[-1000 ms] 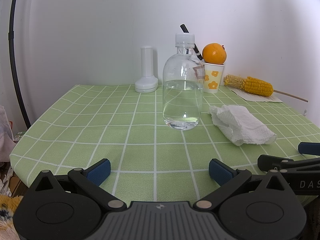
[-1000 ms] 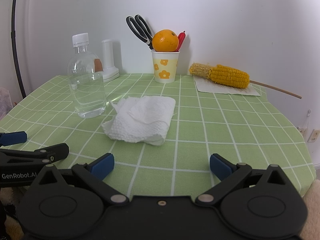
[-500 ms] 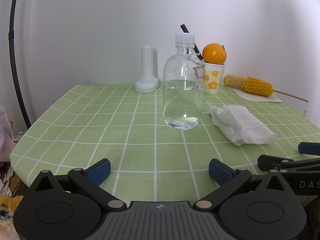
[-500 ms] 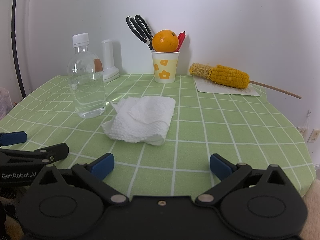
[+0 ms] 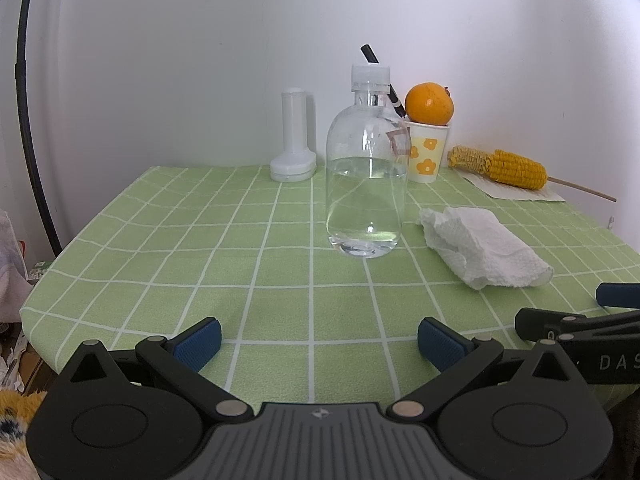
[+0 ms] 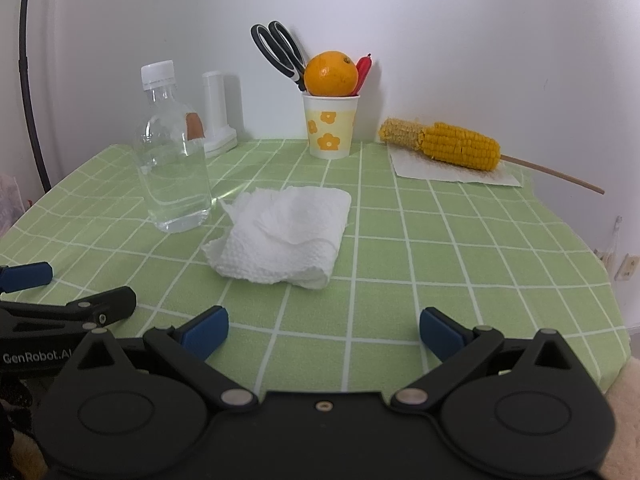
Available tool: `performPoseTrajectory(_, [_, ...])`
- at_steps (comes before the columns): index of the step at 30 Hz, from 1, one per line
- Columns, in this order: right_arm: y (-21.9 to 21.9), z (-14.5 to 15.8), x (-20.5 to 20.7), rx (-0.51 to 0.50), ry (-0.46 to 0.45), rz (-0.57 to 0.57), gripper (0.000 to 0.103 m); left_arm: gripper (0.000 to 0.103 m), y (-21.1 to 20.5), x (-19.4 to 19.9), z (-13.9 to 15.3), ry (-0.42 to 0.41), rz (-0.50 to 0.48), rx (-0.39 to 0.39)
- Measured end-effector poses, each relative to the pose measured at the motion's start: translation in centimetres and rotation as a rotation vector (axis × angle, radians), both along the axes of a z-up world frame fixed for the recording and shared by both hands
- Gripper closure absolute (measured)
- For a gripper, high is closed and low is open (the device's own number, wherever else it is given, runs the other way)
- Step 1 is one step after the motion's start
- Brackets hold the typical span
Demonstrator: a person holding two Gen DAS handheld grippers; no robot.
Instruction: Clean container
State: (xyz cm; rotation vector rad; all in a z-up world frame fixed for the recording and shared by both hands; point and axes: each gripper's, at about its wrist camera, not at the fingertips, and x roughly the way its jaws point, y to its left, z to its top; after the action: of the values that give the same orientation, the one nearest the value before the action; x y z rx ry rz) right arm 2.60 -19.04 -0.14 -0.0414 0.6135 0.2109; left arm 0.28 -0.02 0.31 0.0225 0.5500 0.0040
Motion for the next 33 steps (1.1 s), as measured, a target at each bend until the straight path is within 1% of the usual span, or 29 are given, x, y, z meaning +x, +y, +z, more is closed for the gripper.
performPoseTrajectory(7, [0.1,0.4,0.7,-0.005,0.051,-0.002,0.000,0.000,0.0,0.8,0.7,0.068,0.001,-0.001])
performPoseTrajectory(10, [0.1,0.6,1.1,-0.013,0.073,0.009,0.000,0.000,0.1,1.5,1.1,0.115,-0.001,0.001])
performPoseTrajectory(12, [0.1,0.7,1.4,-0.012,0.088,0.018,0.000,0.000,0.3,2.2,1.6,0.162,-0.008,-0.001])
performPoseTrajectory(15, [-0.2,0.8,1.9,0.000,0.094,0.026,0.001,0.000,0.9,2.8,2.3,0.200,-0.008,-0.037])
performPoseTrajectory(16, [-0.4,0.9,2.0,0.012,0.095,0.024,0.001,0.000,1.3,2.8,2.7,0.192,0.004,-0.061])
performPoseTrajectory(18, [-0.9,1.1,2.1,0.049,0.092,0.019,0.002,0.000,2.1,2.7,4.0,0.149,0.025,-0.105])
performPoseTrajectory(19, [-1.0,1.4,2.1,0.058,0.079,0.019,0.003,0.000,2.4,2.7,4.9,0.125,0.028,-0.115])
performPoseTrajectory(22, [-0.4,2.3,1.8,0.021,-0.019,0.075,0.004,0.001,2.6,3.2,7.3,0.063,0.014,-0.095])
performPoseTrajectory(25, [1.4,2.7,2.3,-0.027,-0.088,0.187,0.005,0.001,2.2,4.2,9.4,0.008,-0.027,-0.081])
performPoseTrajectory(28, [3.0,2.6,3.8,-0.040,-0.100,0.243,0.008,0.001,1.7,5.6,10.8,-0.027,-0.053,-0.084])
performPoseTrajectory(30, [3.7,2.4,5.1,-0.039,-0.101,0.254,0.009,0.002,1.1,6.6,11.2,-0.036,-0.070,-0.072])
performPoseTrajectory(33, [4.5,1.9,6.7,-0.058,-0.080,0.272,0.020,0.004,0.2,7.8,11.5,-0.040,-0.102,-0.043])
